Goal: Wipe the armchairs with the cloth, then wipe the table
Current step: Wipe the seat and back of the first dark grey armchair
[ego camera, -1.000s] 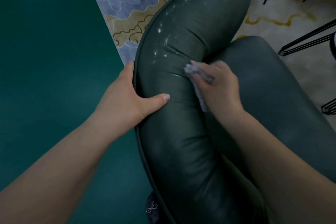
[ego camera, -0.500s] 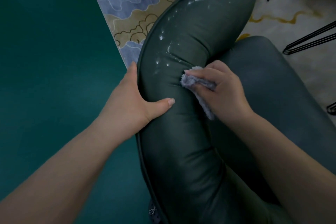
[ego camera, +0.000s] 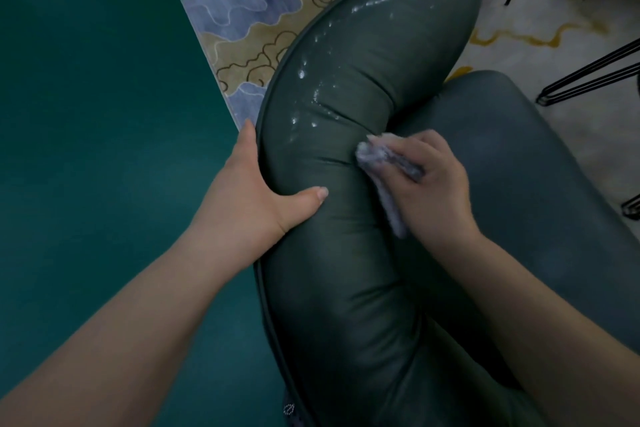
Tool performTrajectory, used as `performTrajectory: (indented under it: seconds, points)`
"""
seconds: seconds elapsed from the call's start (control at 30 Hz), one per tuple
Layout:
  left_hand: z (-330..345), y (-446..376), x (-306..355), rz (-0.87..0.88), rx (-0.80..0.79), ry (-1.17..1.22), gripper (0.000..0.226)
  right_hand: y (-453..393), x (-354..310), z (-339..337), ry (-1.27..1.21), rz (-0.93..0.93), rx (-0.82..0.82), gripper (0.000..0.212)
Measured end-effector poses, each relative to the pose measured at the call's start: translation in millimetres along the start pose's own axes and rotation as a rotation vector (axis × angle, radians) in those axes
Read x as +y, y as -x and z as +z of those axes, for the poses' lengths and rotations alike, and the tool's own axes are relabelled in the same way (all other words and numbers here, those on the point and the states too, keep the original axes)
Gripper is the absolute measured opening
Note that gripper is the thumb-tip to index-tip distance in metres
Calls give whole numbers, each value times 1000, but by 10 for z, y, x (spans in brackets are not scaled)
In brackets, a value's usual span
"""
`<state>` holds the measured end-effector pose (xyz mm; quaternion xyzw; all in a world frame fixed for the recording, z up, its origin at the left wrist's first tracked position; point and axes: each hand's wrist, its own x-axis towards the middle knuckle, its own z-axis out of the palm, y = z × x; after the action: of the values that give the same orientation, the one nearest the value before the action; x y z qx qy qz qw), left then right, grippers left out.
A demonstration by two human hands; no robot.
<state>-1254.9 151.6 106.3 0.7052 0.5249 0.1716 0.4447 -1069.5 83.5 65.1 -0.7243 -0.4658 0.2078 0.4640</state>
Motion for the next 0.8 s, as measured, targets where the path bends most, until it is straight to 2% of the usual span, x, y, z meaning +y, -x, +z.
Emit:
performTrajectory:
  seconds: [0.07, 0.13, 0.23, 0.37, 0.43, 0.53, 0.67, 0.8]
  points:
    - [26, -2, -16, 11, 23, -1, 111, -24, -200, 209, 4, -188, -30, 31]
    - [38, 2, -16, 17, 28, -1, 109, -221, -344, 364, -5, -254, -51, 33]
    - [34, -9, -23, 13, 22, 12, 116, -746, -410, 383, 29, -116, 37, 29]
    - [39, -16, -20, 8, 17, 19, 115, -730, -382, 338, 108, -69, -36, 22]
    - [49, -10, -19, 16, 33, 8, 102, -367, -391, 298, 33, -101, -76, 17]
    - [61, -11, -12, 6, 51, -19, 82, -143, -379, 311, -2, -155, -101, 28]
    - [46, -40, -5, 12, 25, -16, 106, -815, -431, 447, 142, -171, -9, 30]
    - [39, -12, -29, 26, 30, -11, 105, -1104, -413, 490, 230, -83, 39, 20]
